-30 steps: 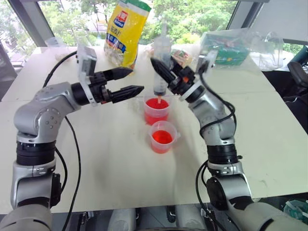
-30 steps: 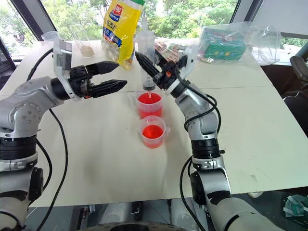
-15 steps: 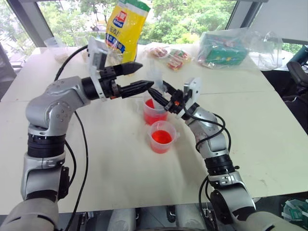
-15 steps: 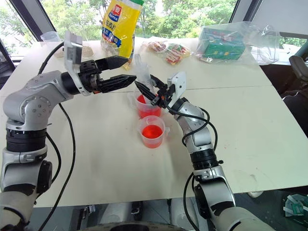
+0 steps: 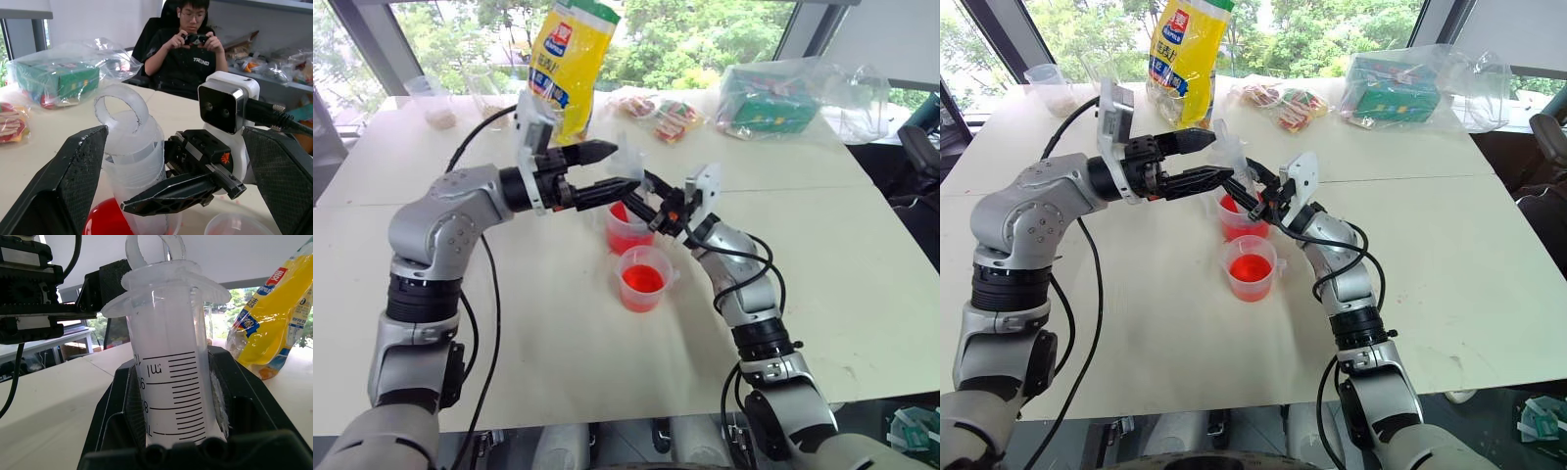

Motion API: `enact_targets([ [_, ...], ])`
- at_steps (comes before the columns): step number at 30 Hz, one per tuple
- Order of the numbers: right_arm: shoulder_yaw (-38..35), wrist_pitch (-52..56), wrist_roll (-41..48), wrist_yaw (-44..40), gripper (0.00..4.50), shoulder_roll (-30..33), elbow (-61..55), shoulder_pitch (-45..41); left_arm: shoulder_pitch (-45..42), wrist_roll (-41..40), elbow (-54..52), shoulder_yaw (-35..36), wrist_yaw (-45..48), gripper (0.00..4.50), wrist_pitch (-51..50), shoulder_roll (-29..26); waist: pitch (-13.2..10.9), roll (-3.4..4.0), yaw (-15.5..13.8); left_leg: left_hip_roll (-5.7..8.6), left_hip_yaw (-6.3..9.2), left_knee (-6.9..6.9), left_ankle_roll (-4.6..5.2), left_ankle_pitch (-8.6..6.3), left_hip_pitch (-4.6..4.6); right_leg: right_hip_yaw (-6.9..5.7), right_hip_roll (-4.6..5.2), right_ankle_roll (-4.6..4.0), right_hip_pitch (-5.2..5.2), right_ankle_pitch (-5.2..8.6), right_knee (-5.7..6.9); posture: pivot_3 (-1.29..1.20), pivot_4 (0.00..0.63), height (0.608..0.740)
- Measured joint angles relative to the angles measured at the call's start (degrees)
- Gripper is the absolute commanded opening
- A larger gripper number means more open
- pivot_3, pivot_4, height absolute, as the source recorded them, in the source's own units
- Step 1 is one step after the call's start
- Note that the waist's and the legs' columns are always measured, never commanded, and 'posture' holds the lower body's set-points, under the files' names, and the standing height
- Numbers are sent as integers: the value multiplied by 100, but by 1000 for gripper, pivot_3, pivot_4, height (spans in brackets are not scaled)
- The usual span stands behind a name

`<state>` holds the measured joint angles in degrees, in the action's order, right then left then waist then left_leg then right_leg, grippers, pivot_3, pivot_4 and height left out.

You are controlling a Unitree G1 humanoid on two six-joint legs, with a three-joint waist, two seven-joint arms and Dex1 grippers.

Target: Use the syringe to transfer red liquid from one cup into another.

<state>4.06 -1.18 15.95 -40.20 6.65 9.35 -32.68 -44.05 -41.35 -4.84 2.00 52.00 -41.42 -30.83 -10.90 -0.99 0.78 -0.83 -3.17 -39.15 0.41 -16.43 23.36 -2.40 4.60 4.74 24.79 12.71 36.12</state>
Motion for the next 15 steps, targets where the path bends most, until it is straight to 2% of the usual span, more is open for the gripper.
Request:
enact_targets([
  [14, 58, -41, -40, -25, 1401, 56, -5, 1, -9, -163, -2, 85, 13, 4500, -92, 170, 0, 0, 1, 0, 0, 0, 0, 0, -2, 0, 0, 0, -2, 0, 0, 0, 150, 740],
  [15, 64, -45, -57, -30, 1401, 60, -7, 1, -22, -161, 0, 83, 23, 3986, -90, 186, 0, 0, 1, 0, 0, 0, 0, 0, -2, 0, 0, 0, -2, 0, 0, 0, 150, 740],
])
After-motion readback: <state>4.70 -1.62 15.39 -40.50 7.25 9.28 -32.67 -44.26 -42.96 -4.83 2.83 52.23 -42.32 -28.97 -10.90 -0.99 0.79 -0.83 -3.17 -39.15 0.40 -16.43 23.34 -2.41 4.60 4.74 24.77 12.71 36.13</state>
